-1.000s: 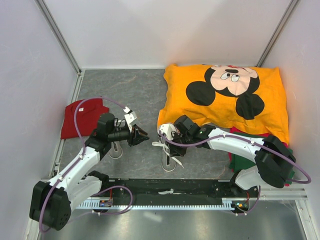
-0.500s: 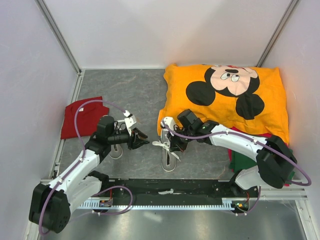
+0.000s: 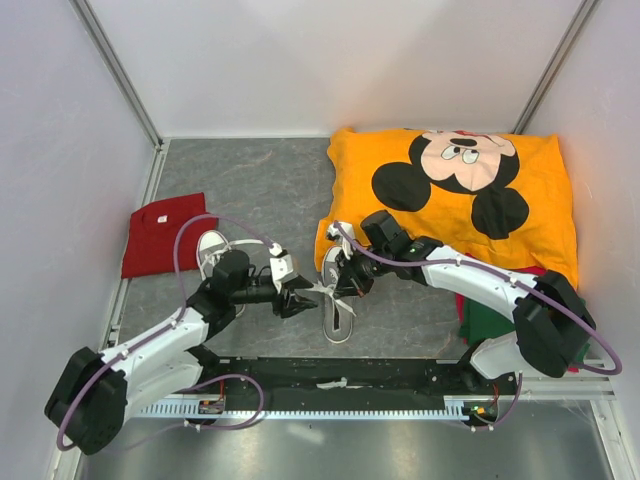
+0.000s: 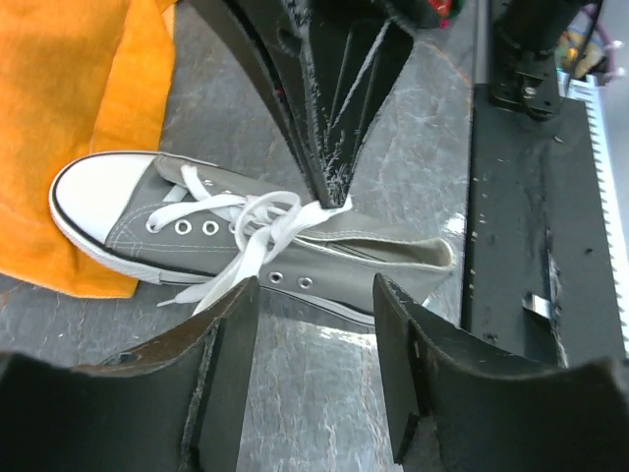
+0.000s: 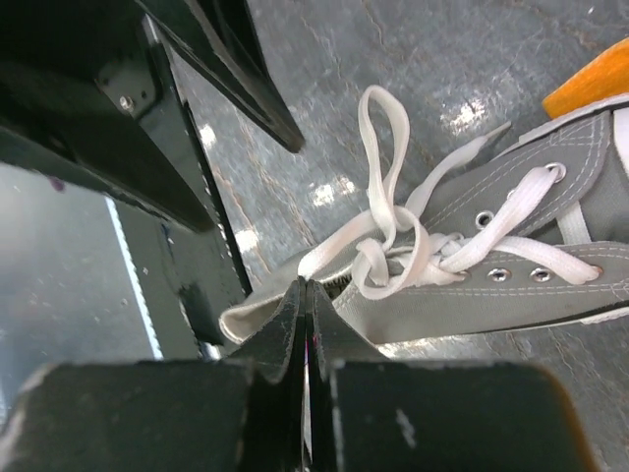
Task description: Tie the shoes
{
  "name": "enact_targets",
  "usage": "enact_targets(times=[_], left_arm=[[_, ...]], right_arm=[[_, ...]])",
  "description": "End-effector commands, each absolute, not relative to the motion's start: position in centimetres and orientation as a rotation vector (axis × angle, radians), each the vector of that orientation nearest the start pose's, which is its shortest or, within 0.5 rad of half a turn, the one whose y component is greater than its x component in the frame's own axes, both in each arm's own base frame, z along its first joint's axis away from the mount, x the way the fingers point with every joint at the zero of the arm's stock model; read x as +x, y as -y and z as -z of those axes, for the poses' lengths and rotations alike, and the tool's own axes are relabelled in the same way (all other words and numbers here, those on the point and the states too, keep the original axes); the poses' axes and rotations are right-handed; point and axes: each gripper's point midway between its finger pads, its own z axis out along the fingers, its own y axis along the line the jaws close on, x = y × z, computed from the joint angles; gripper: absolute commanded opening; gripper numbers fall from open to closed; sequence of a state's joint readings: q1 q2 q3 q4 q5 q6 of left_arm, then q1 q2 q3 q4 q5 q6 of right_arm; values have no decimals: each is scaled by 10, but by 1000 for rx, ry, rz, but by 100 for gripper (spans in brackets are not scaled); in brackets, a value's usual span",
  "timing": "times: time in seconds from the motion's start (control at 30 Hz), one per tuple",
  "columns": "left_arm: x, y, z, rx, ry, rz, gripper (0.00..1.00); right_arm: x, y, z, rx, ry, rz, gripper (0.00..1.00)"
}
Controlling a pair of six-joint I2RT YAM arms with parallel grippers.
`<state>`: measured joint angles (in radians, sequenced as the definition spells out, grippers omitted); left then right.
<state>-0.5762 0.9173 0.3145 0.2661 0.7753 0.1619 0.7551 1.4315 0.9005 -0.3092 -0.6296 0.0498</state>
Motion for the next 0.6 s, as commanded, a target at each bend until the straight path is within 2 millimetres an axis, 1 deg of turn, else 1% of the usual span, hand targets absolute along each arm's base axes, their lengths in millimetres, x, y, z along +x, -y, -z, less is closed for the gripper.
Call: enact_targets(times=[0.0,0.07,0.1,0.13,0.2,0.27,0.3,0.33,0.43,0.57], left_arm=[[186,260,-139,1070,-1523,970,60],[190,263,-136,1035,-1555,979,63],[189,267,-139,1023,-1543,997,64],[189,269,-138,1015,-1547,997,64],[184,275,-137,998,-1563,1036,65],[185,278,-135,976,-1577,1029,66],[183,280,-131,973,-1595,1036,66],[184,282,-133,950,-1602,1054,66],[185,284,-131,908,-1633,1073,66],[187,283,-129,858,-1674,1079,64]], right_arm=[[182,-322,-142,-1030,-2174,-1234,0],[184,-323,-143,-1011,-2174,-1245,0],[185,-323,-142,-988,-2186,-1250,0],[185,-323,-141,-981,-2189,-1254,0],[186,-324,-141,-953,-2190,-1265,0],[186,-326,-143,-929,-2190,-1285,0],[186,-326,-142,-916,-2198,-1287,0],[186,-326,-141,-905,-2206,-1288,0],[188,-326,-142,-890,-2206,-1286,0],[189,-329,-143,-862,-2213,-1301,0]])
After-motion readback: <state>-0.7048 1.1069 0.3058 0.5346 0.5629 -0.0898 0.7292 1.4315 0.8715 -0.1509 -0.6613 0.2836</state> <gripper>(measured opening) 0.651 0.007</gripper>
